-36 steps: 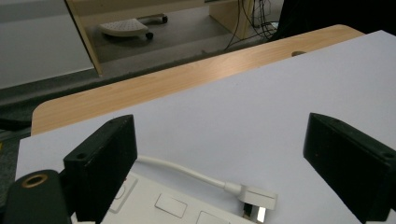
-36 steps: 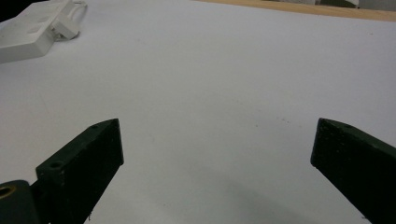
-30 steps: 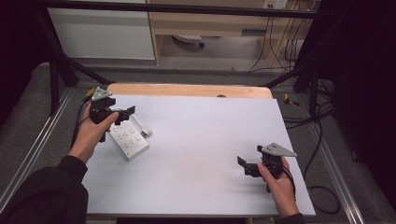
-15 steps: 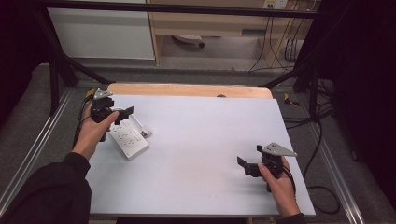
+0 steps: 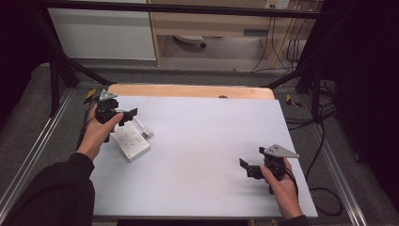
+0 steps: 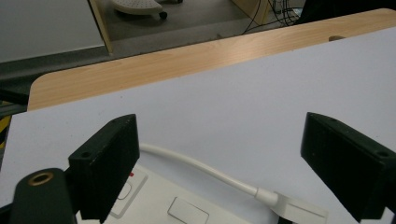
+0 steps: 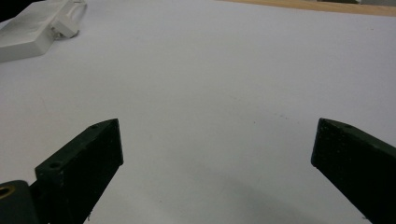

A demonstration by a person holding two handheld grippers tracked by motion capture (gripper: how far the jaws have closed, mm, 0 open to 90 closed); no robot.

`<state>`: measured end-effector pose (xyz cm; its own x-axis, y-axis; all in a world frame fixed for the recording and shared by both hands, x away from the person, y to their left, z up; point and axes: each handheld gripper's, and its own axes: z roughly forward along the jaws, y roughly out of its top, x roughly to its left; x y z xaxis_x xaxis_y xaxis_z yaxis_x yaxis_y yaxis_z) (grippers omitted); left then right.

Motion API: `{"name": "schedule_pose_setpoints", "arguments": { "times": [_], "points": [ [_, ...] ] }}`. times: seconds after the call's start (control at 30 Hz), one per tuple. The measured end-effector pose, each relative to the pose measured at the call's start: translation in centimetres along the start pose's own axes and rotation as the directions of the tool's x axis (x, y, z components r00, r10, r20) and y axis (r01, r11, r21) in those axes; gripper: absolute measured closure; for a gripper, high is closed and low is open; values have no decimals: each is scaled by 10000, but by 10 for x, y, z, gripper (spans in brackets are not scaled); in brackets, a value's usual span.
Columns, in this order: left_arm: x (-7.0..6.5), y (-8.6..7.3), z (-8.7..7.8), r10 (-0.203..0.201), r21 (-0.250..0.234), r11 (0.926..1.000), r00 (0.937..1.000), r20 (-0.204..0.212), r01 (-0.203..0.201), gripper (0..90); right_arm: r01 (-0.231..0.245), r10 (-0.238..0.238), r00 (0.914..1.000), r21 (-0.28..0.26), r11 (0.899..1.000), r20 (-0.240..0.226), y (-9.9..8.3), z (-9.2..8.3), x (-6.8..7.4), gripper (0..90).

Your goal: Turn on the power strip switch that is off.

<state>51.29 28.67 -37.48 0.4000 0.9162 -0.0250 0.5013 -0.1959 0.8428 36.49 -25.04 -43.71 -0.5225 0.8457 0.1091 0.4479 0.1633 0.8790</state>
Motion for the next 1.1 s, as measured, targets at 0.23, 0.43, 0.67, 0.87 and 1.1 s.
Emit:
{"name": "schedule_pose_setpoints", "arguments": {
  "times": [0.23, 0.43, 0.67, 0.87, 1.1],
  "points": [
    [2, -3, 11, -197, 5, 9998, 9998, 4, 197, 118, 17, -17, 10000, 89, 10000, -6, -1, 2, 2, 27],
    [2, -7, 18, -258, 344, 9991, 9997, 43, 256, 120, 150, -151, 9999, 208, 9997, 22, -1, 3, 3, 27],
    [0, -8, 22, -158, 449, 9989, 9999, 67, 155, 142, 98, -99, 9999, 238, 9997, 55, -2, 3, 4, 27],
    [0, -10, 23, -6, 656, 9978, 10000, 20, 5, 211, 111, -112, 9999, 236, 9997, 68, -2, 4, 4, 27],
    [0, -11, 23, 153, 902, 9958, 9999, -29, -150, 367, 120, -121, 9999, 243, 9996, 77, -2, 4, 4, 27]
  ]
}}
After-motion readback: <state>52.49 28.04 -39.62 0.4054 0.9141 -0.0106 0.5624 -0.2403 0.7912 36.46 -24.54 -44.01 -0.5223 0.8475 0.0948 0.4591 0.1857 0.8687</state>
